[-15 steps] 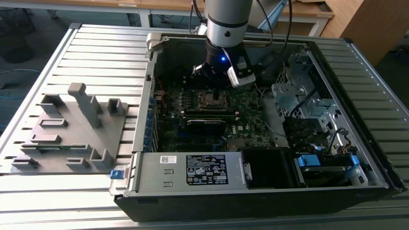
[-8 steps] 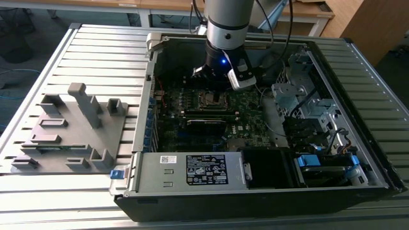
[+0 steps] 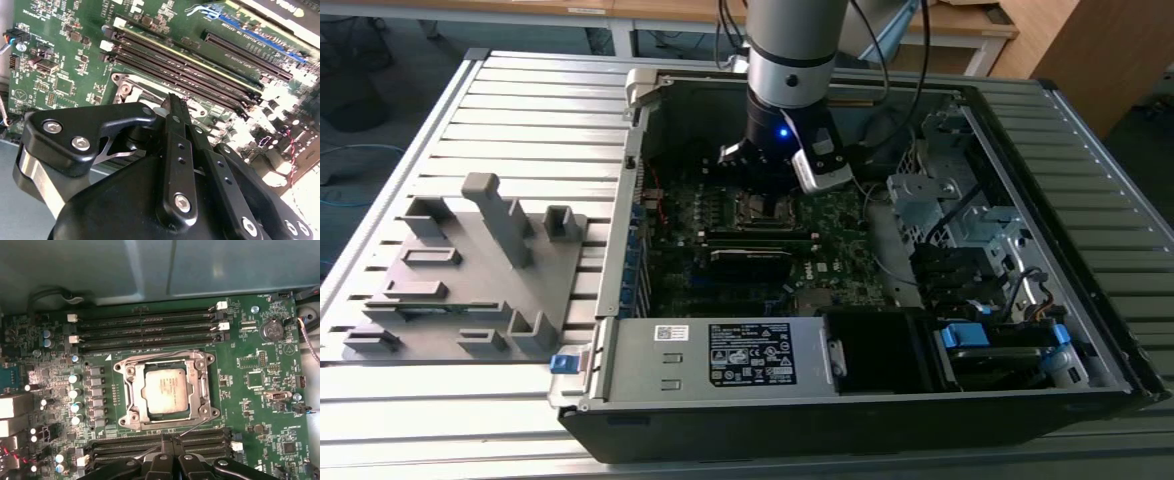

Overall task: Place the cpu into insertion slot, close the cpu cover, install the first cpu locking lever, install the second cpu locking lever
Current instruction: 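Install the second cpu locking lever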

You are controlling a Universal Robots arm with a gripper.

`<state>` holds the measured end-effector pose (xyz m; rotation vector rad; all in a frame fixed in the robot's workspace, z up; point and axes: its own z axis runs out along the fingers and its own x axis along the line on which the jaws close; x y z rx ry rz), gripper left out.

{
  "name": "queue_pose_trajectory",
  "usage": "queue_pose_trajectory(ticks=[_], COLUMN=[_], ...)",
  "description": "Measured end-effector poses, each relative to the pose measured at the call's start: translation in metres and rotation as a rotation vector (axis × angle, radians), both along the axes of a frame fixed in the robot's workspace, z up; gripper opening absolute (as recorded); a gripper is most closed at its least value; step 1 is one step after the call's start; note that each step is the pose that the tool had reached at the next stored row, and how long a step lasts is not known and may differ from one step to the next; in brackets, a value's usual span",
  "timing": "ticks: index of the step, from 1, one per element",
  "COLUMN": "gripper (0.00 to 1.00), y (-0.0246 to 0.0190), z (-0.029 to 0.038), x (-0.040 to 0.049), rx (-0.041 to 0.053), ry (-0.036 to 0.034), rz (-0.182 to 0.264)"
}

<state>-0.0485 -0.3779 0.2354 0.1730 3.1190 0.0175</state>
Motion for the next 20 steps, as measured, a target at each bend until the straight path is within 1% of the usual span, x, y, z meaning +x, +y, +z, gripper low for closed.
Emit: queue_pose_trajectory(ticks=[3, 8, 14, 17, 20], gripper=[0.10, 0.10, 0.10, 0.10, 0.10], y=[-0.0016, -0.0026, -0.0027, -0.0027, -0.0027], z=[-0.0004, -0.0015, -0.0016, -0.0026, -0.0045], x=[-0.0042, -0.0103, -0.0107, -0.0133, -0.0163], rx=[0.0000, 0.0003, 0.0003, 0.0079, 0.0106], ry=[-0.0018, -0.0028, -0.0027, -0.0027, -0.0027], rz=[0.001, 0.002, 0.002, 0.008, 0.016])
